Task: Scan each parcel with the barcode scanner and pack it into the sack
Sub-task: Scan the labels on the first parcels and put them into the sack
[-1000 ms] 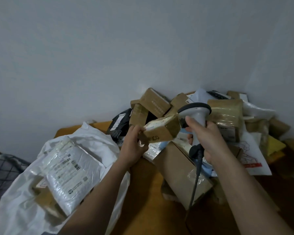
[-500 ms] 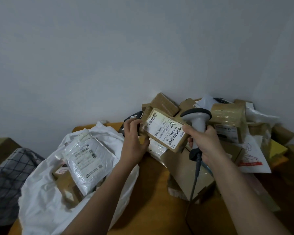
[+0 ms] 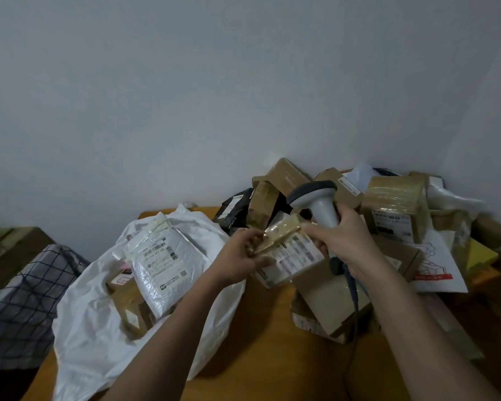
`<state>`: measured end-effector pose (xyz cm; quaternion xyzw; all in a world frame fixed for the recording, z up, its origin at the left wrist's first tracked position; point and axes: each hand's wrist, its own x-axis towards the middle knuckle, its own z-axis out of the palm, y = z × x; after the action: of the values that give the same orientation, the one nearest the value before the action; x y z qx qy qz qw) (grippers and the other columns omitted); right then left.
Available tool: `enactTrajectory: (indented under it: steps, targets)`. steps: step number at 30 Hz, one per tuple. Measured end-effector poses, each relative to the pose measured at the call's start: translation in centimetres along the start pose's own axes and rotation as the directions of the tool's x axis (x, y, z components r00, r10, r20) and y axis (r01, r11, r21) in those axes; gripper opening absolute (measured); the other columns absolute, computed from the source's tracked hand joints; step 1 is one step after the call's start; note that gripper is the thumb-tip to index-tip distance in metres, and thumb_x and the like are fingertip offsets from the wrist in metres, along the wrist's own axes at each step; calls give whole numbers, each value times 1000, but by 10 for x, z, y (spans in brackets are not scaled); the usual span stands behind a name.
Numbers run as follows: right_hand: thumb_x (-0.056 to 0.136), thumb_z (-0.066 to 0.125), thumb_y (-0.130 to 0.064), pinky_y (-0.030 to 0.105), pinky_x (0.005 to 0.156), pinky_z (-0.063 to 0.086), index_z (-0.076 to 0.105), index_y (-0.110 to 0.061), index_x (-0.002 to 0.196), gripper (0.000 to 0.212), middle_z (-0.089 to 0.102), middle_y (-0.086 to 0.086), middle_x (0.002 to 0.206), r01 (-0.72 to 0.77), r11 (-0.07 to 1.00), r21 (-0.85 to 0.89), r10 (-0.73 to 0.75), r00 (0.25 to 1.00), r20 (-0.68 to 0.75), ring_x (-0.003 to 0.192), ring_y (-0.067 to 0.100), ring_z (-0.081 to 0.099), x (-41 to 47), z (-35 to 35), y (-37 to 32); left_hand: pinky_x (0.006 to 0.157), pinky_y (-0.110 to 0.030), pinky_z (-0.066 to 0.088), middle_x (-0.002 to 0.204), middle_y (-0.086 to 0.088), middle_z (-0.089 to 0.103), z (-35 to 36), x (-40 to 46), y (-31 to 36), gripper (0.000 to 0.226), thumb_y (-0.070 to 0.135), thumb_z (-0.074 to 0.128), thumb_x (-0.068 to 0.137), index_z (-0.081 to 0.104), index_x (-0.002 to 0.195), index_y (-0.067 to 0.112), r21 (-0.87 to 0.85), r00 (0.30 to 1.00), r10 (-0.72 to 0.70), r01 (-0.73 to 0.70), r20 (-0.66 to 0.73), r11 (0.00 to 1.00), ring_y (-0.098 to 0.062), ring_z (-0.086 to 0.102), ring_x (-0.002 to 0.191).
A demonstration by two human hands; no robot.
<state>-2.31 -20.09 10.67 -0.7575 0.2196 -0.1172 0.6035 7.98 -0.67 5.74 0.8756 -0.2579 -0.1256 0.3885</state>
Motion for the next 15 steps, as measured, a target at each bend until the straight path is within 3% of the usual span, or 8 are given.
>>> enactTrajectory:
  steps: [2,3,5,7,9,12,15]
  targets:
    - [86,72,-35,22,51,51,58,-16,109,33,65,5,84,-17,999,47,19,999,-40,54,3,62,-2,-2,-1,79,-28,57,121,-2,47,1,-4,-3,51,16,72,87,51,133,14,-69,988,-111,104,-110,992,-19,56,103]
    - [89,68,-40,22,50,50,59,-16,108,32,64,4,82,-28,998,59,31,998,-52,52,2,61,-3,-3,-3,73,-28,59,117,-4,50,1,-6,-5,48,12,68,89,49,133,10,-203,971,-197,167,-138,965,-20,59,99]
    - [92,60,-46,21,49,49,61,-16,104,32,64,3,79,-47,996,79,51,998,-40,50,1,61,-5,-5,-7,67,-29,60,108,-6,57,3,-10,-6,40,10,60,94,46,132,8,-511,912,-400,300,-96,806,-20,65,89]
    - [95,53,-48,21,49,46,61,-17,101,33,64,5,79,-56,996,70,56,998,0,48,0,60,-10,-5,-13,79,-39,56,111,-11,62,6,-10,-7,34,15,56,97,45,130,9,-652,839,-544,402,-20,643,-22,66,89]
    - [98,47,-47,25,54,45,60,-17,97,32,63,7,78,-52,997,65,49,998,45,46,0,59,-16,-4,-19,85,-42,52,118,-16,63,10,-8,-9,36,15,55,98,45,131,5,-700,809,-588,423,6,575,-27,65,95]
    - [100,44,-42,30,59,46,60,-15,95,33,59,9,76,-20,998,57,14,995,100,46,1,59,-26,-3,-29,73,-33,50,122,-20,63,13,-7,-8,37,14,54,98,47,132,-1,-747,798,-603,408,12,525,-29,64,100]
    - [102,42,-41,28,59,47,60,-15,98,32,60,7,76,24,1000,17,-26,991,130,48,1,60,-34,-5,-40,72,-31,52,122,-18,64,14,-6,-10,38,16,55,99,48,131,-1,-763,790,-614,398,3,509,-28,64,101]
